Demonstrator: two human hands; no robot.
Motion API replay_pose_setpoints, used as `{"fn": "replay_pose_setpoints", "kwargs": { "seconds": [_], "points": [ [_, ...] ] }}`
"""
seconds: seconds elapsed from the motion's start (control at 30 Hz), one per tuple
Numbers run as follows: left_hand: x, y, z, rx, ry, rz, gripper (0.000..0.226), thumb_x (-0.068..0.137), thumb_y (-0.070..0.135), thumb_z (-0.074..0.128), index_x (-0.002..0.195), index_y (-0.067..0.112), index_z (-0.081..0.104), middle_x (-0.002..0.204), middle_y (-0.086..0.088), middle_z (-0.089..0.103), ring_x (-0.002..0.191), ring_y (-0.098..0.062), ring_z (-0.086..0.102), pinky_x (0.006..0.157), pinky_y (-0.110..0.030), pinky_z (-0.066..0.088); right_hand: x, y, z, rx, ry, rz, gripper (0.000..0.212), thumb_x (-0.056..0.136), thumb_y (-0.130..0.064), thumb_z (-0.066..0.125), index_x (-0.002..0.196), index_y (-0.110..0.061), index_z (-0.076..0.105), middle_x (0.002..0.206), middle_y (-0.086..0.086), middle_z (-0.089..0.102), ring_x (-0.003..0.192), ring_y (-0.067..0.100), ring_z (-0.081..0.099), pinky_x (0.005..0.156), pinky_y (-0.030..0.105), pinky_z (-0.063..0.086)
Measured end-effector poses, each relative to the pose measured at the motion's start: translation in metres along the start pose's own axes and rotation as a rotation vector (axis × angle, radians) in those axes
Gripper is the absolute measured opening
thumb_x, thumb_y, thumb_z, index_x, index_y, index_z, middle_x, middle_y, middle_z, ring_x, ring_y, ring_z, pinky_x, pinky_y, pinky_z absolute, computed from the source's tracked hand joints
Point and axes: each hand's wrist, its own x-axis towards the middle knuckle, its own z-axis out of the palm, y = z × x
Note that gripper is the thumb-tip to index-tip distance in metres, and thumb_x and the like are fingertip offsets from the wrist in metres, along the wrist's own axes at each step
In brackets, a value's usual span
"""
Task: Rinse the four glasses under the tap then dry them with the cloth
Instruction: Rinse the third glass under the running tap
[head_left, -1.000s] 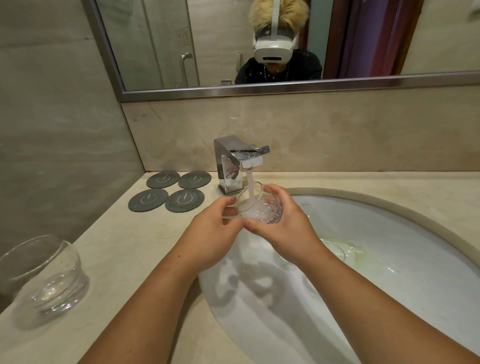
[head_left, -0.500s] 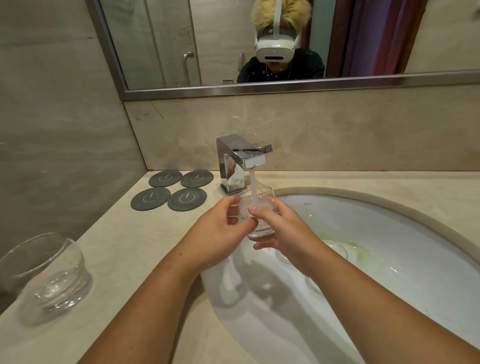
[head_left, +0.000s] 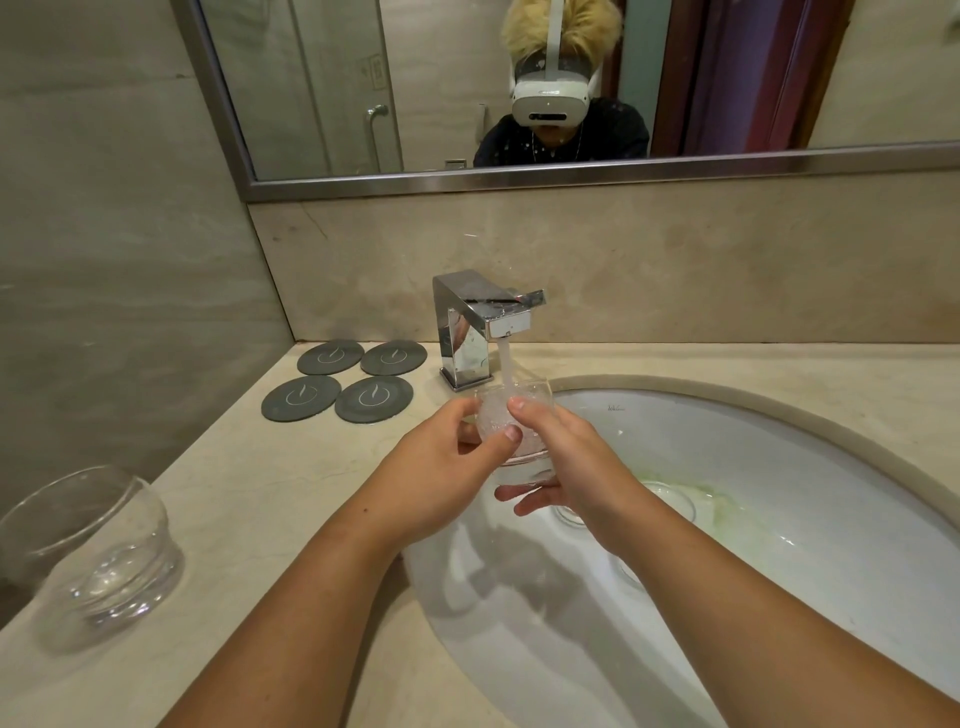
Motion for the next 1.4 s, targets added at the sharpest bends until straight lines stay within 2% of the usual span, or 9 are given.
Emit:
{"fn": "replay_pose_setpoints", "kwargs": {
  "seconds": [0.2,0.37,0.57,0.67,0.73,0.8,1.03,1.27,1.4],
  "points": [
    [0.000,-0.004,0.000,-0.090,-0.024,0.023,0.037,0.099,0.059,0.061,0.132,0.042,0.058,0.114,0.022,0.077,0.107,0.006,0.071,0.097,-0.030,0.054,0.001,0.001,0.003,0.108,-0.149,0.098,0.060,0.090,-0.064,0.057,0.134,-0.025,0.071,0.123,0.011,0.078,0.089,0.040,0.078,0.072,0.039,0.061],
    [-0.002,0.001,0.001,-0.162,0.054,0.013,0.038,0.098,0.044,0.070,0.132,0.030,0.059,0.108,0.011,0.079,0.094,0.004,0.074,0.067,-0.008,0.052,0.002,0.003,0.001,0.142,-0.252,0.122,0.055,0.104,-0.061,0.044,0.136,-0.026,0.072,0.134,0.014,0.073,0.116,0.040,0.072,0.087,0.044,0.056],
    [-0.002,0.002,-0.003,-0.031,0.144,0.011,0.061,0.086,0.050,0.080,0.136,0.039,0.047,0.106,0.019,0.069,0.088,0.002,0.074,0.087,-0.031,0.059,0.003,0.004,0.002,0.125,-0.107,0.090,0.055,0.081,-0.057,0.058,0.121,-0.025,0.076,0.116,0.010,0.074,0.101,0.025,0.069,0.074,0.043,0.059],
    [-0.002,0.002,-0.003,0.037,0.163,0.044,0.065,0.082,0.049,0.083,0.134,0.041,0.044,0.108,0.021,0.065,0.089,0.004,0.071,0.080,-0.018,0.056,0.003,0.004,0.000,0.107,-0.035,0.015,0.038,0.082,-0.051,0.063,0.109,-0.030,0.079,0.101,-0.007,0.073,0.091,0.020,0.068,0.069,0.041,0.056],
    [-0.001,0.001,-0.002,0.056,0.178,0.051,0.067,0.078,0.050,0.085,0.129,0.045,0.043,0.110,0.018,0.063,0.090,0.004,0.069,0.076,-0.014,0.054,0.002,0.003,0.000,0.066,-0.043,-0.021,0.034,0.092,-0.049,0.068,0.118,-0.028,0.076,0.107,-0.006,0.073,0.092,0.020,0.068,0.071,0.040,0.056],
    [0.002,-0.003,0.000,0.059,0.194,0.060,0.076,0.068,0.059,0.086,0.130,0.046,0.044,0.118,0.013,0.064,0.097,-0.006,0.071,0.086,-0.029,0.059,0.000,0.003,0.002,0.018,-0.059,-0.053,0.033,0.098,-0.046,0.072,0.123,-0.026,0.073,0.109,-0.001,0.075,0.089,0.017,0.071,0.074,0.040,0.057],
    [0.003,-0.006,-0.001,0.089,0.129,0.099,0.100,0.069,0.053,0.087,0.155,0.041,0.036,0.135,0.008,0.049,0.118,0.000,0.060,0.105,-0.028,0.051,0.004,0.006,0.006,0.045,0.018,-0.139,0.056,0.073,-0.044,0.086,0.123,-0.022,0.074,0.117,0.004,0.079,0.096,0.024,0.077,0.089,0.049,0.062],
    [0.001,0.000,-0.009,-0.090,0.034,0.065,0.060,0.088,0.045,0.062,0.145,0.046,0.042,0.134,0.026,0.060,0.117,0.014,0.059,0.100,-0.021,0.049,0.008,0.007,0.003,0.193,0.005,-0.135,0.054,0.074,-0.027,0.077,0.127,-0.020,0.070,0.116,0.011,0.077,0.099,0.022,0.072,0.078,0.039,0.056],
    [0.001,-0.002,-0.009,-0.076,-0.001,0.039,0.061,0.078,0.045,0.062,0.139,0.046,0.051,0.118,0.030,0.070,0.108,0.008,0.068,0.100,-0.030,0.052,0.012,0.008,0.002,0.286,-0.012,-0.123,0.070,0.073,-0.017,0.070,0.142,-0.020,0.061,0.116,0.013,0.075,0.097,0.025,0.071,0.073,0.037,0.053]
  ]
}}
